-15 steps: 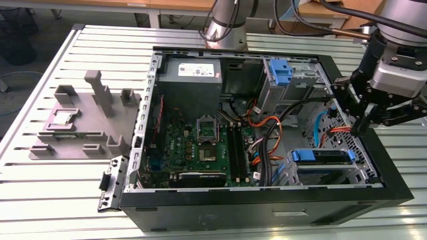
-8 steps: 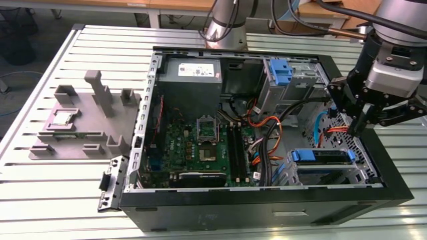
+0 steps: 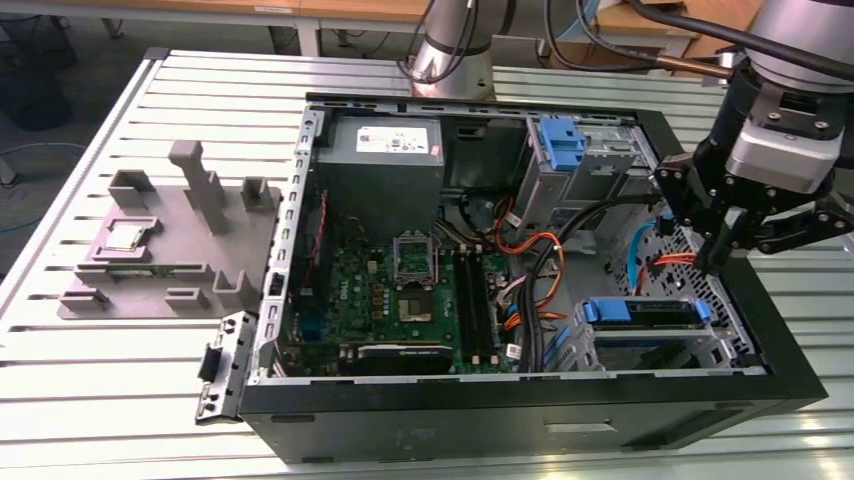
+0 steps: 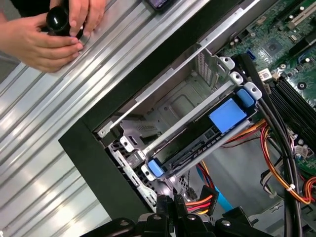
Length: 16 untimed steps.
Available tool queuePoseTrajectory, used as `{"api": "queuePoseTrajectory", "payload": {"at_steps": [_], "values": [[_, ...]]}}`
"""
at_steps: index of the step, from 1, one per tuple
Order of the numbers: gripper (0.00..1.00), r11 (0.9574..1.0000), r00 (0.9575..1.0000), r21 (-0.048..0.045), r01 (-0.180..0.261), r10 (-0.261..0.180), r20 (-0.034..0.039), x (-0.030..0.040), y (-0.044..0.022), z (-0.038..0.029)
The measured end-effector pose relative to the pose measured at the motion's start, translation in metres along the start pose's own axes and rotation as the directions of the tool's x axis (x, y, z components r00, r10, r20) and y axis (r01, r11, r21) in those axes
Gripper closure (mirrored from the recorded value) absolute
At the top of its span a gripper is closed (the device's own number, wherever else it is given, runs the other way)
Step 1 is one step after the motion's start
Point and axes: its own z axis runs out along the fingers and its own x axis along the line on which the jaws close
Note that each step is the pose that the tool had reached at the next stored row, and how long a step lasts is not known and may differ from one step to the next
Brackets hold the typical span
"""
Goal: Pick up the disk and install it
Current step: 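Insert the first disk wire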
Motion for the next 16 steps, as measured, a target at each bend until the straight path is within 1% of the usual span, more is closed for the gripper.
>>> {"api": "queuePoseTrajectory", "payload": {"at_steps": [2,4,6,8,10,12,14,16], "values": [[0.83,0.9994,0.9994,-0.0076,-0.035,0.035,-0.0004,0.0,0.0,0.0002],[0.83,0.9975,0.9976,-0.0153,-0.07,0.07,-0.0011,-0.0001,0.0,0.0003],[0.83,0.9941,0.9943,-0.0233,-0.106,0.106,-0.0021,-0.0001,0.0,0.0005],[0.83,0.9895,0.99,-0.031,-0.141,0.141,-0.0034,-0.0002,0.0,0.0007],[0.83,0.9837,0.9844,-0.0385,-0.176,0.176,-0.005,-0.0002,0.0,0.0009],[0.83,0.9763,0.9774,-0.0463,-0.211,0.211,-0.0069,-0.0003,-0.0001,0.0011],[0.83,0.9679,0.9694,-0.0537,-0.245,0.245,-0.0089,-0.0003,0.0,0.0015],[0.83,0.9582,0.9602,-0.0612,-0.279,0.279,-0.0113,-0.0004,0.0,0.0018]]}}
